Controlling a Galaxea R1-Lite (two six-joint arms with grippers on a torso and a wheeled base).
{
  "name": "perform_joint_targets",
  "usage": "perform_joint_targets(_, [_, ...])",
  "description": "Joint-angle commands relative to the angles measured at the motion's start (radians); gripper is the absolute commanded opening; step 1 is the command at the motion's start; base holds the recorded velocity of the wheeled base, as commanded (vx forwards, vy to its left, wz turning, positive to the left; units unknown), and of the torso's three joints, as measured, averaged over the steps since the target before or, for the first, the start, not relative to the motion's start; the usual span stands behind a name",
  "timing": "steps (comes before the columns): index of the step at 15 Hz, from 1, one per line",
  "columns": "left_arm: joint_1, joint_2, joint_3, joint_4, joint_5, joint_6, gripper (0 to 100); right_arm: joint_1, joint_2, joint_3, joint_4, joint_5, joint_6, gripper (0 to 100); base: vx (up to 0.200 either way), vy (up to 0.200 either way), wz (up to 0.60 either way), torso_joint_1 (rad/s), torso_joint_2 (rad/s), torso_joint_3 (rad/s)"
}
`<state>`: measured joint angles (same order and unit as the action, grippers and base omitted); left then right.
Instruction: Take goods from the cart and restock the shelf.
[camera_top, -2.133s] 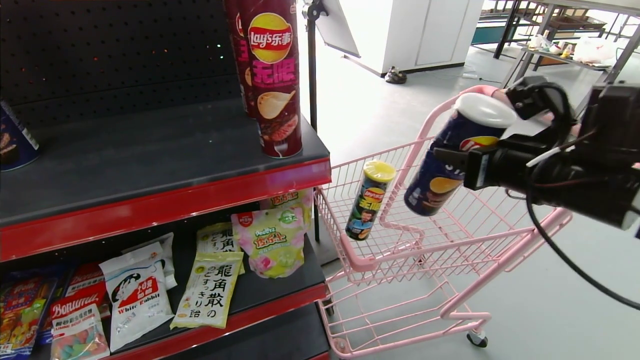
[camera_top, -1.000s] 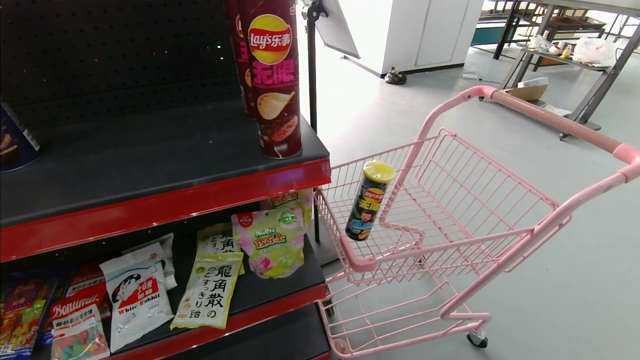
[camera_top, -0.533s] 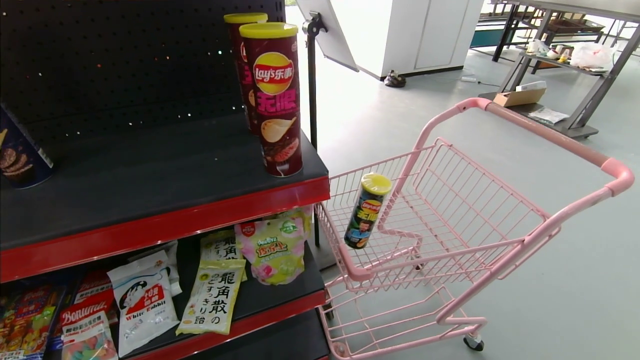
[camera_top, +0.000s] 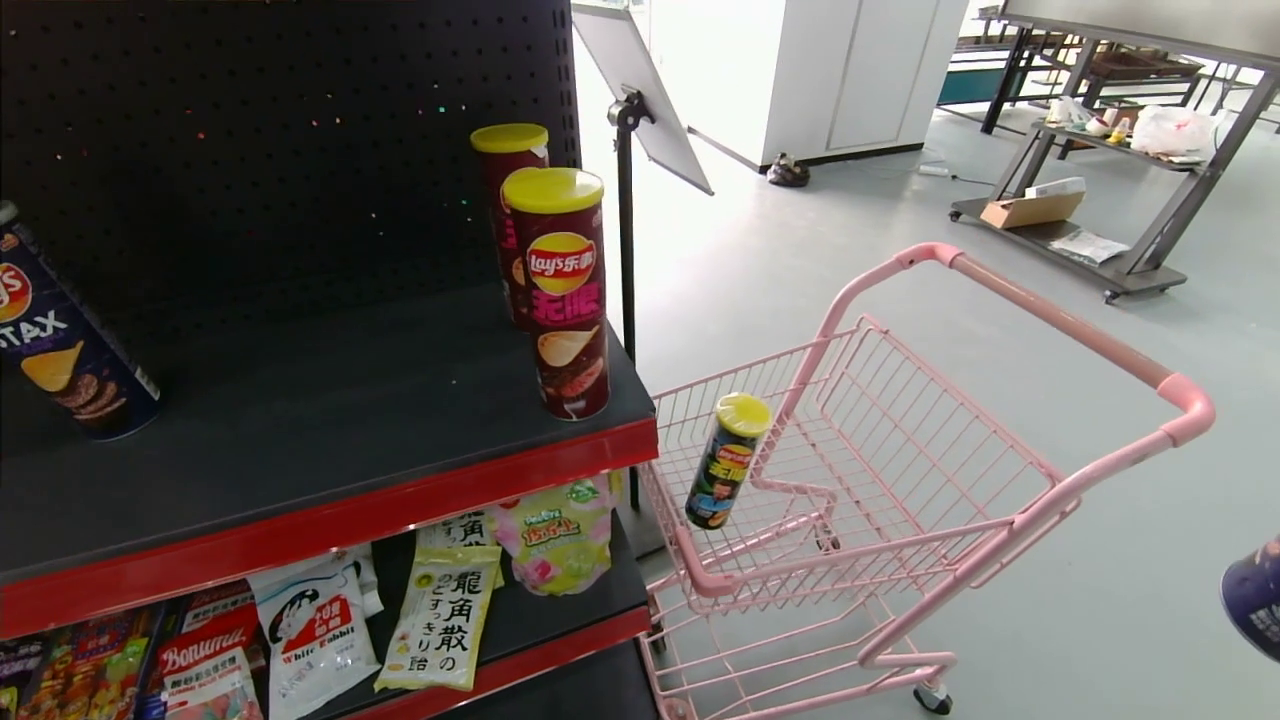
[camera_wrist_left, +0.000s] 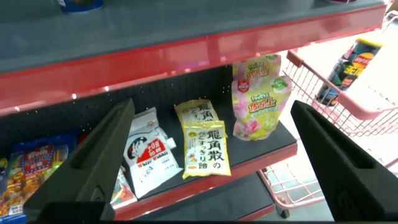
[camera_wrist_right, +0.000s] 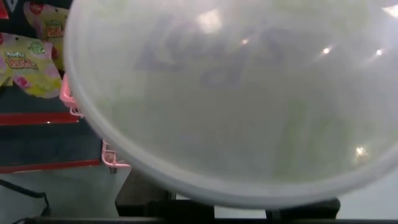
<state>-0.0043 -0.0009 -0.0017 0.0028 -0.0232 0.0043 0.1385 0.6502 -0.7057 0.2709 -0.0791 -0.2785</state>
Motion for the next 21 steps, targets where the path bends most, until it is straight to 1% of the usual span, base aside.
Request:
perform_joint_targets(1, [0.000,0.001,0.000,0.000,0.000,0.000,100,0.001,0.034,0.009,0.001,0.001,-0.001,0,0.000,0.000,0.00,0.183,-0.47,-0.290])
perform_joint_targets(7, [0.000,0.001,0.000,0.000,0.000,0.000,100,0.000,0.029,0.048,0.001,-0.007,-0.014,0,0.000,0.000,0.00,0.154,-0.38,-0.226])
perform_joint_targets(10, [0.000,0.001,0.000,0.000,0.000,0.000,100,-0.007,0.008,0.077,0.001,-0.011,-0.031,0,0.000,0.000,0.00,0.017,-0.02,-0.019])
perform_joint_targets(17, [0.000,0.001,0.000,0.000,0.000,0.002,100,-0.008,0.005,0.084,-0.001,-0.011,-0.031,0,0.000,0.000,0.60,0.008,0.00,-0.002])
perform_joint_targets(21, [0.000,0.001,0.000,0.000,0.000,0.002,100,-0.014,-0.026,0.127,-0.044,-0.013,-0.027,0,0.000,0.000,0.00,0.000,0.00,0.000])
